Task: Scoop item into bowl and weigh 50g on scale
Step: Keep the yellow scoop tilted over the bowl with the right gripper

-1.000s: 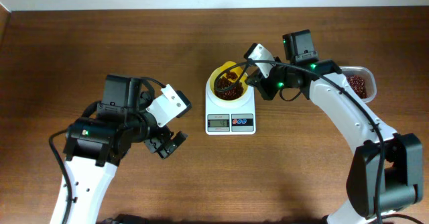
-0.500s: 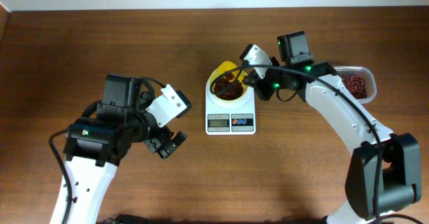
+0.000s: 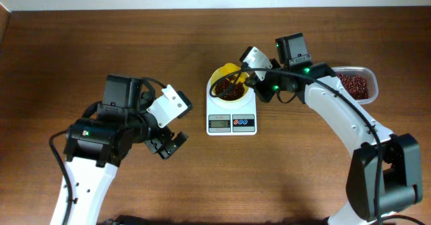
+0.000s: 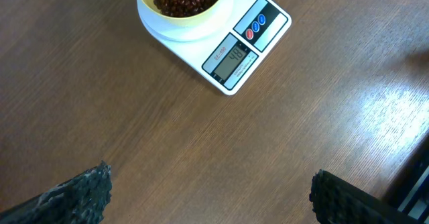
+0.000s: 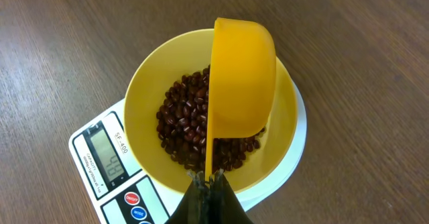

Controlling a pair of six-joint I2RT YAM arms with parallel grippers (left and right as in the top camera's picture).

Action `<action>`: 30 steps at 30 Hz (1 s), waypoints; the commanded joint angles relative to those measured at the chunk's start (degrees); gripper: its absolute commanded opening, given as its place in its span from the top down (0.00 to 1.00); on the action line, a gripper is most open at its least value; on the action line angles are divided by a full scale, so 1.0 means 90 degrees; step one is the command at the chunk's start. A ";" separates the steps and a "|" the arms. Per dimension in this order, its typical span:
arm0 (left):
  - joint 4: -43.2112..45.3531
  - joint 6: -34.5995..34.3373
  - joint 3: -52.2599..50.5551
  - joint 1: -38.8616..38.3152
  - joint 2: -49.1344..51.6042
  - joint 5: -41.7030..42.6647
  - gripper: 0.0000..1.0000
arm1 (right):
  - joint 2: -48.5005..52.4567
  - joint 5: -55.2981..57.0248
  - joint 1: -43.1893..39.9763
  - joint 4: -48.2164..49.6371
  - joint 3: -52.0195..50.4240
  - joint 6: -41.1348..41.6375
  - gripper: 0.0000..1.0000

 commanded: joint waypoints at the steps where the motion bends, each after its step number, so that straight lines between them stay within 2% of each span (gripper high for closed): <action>1: -0.0010 0.0119 0.0112 0.0051 0.0017 0.0000 0.01 | -0.0107 0.0104 0.0073 0.0019 -0.0053 -0.0049 0.96; 19: -0.0010 0.0119 0.0112 0.0051 0.0017 0.0000 0.01 | -0.0260 0.0124 0.0165 0.0109 -0.0005 -0.0046 0.96; 30: -0.0010 0.0119 0.0112 0.0051 0.0017 0.0000 0.01 | -0.0347 0.0840 0.0442 -0.0051 0.0053 -0.0049 0.96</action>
